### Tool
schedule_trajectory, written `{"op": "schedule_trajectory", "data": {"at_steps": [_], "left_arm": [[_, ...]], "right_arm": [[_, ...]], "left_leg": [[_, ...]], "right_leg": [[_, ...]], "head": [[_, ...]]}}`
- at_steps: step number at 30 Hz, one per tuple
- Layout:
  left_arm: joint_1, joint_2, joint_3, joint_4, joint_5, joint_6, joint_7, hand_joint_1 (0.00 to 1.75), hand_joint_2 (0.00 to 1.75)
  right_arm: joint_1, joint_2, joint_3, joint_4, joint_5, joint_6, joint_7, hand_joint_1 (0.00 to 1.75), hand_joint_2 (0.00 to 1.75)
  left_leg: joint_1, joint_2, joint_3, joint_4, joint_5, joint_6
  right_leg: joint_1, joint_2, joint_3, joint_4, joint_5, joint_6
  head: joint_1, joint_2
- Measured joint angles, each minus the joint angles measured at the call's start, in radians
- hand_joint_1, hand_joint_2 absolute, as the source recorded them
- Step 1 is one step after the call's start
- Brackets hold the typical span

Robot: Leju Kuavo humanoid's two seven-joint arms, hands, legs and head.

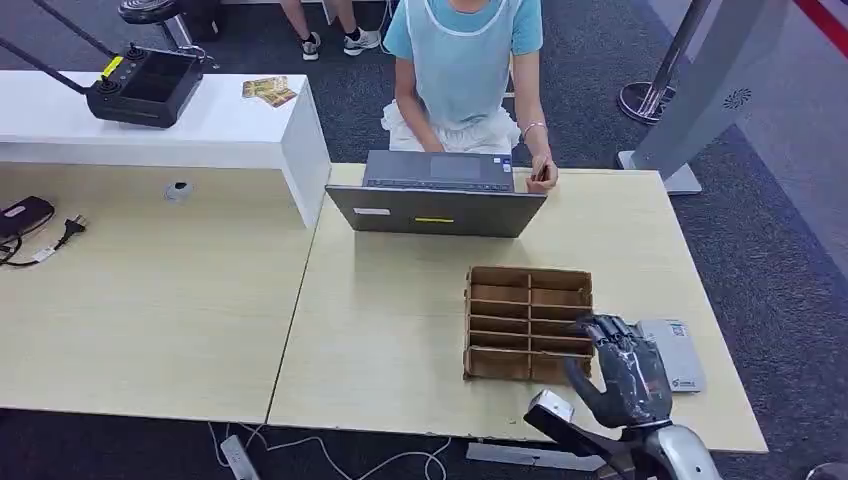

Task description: Pass the card to the sensor for recognition and then transmit it.

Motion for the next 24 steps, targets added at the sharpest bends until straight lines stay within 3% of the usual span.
{"op": "schedule_trajectory", "data": {"at_steps": [7,12,18,24], "left_arm": [[0.005,0.004,-0.019,0.001,-0.029,-0.003,-0.002,0.00,0.00],[0.006,0.006,-0.032,0.001,-0.040,-0.003,-0.008,0.00,0.00],[0.007,0.008,-0.034,0.002,-0.048,-0.003,-0.011,0.00,0.00],[0.007,0.011,-0.050,0.002,-0.065,-0.006,-0.018,0.00,0.00]], "right_arm": [[0.000,0.000,0.006,0.023,0.033,-0.003,0.018,0.91,1.75],[-0.002,0.000,0.012,0.040,0.072,-0.005,0.032,0.73,1.75],[-0.005,0.000,0.019,0.058,0.095,-0.006,0.045,0.70,1.75],[-0.025,0.000,0.029,0.082,0.114,-0.006,0.048,0.77,1.75]], "left_leg": [[0.000,0.000,0.000,0.000,0.000,0.000],[0.000,0.000,0.000,0.000,0.000,0.000],[0.000,0.000,0.000,0.000,0.000,0.000],[0.000,0.000,0.000,0.000,0.000,0.000]], "right_leg": [[0.000,0.000,0.000,0.000,0.000,0.000],[0.000,0.000,0.000,0.000,0.000,0.000],[0.000,0.000,0.000,0.000,0.000,0.000],[0.000,0.000,0.000,0.000,0.000,0.000]], "head": [[0.000,0.000],[0.000,0.000],[0.000,0.000],[0.000,0.000]]}}
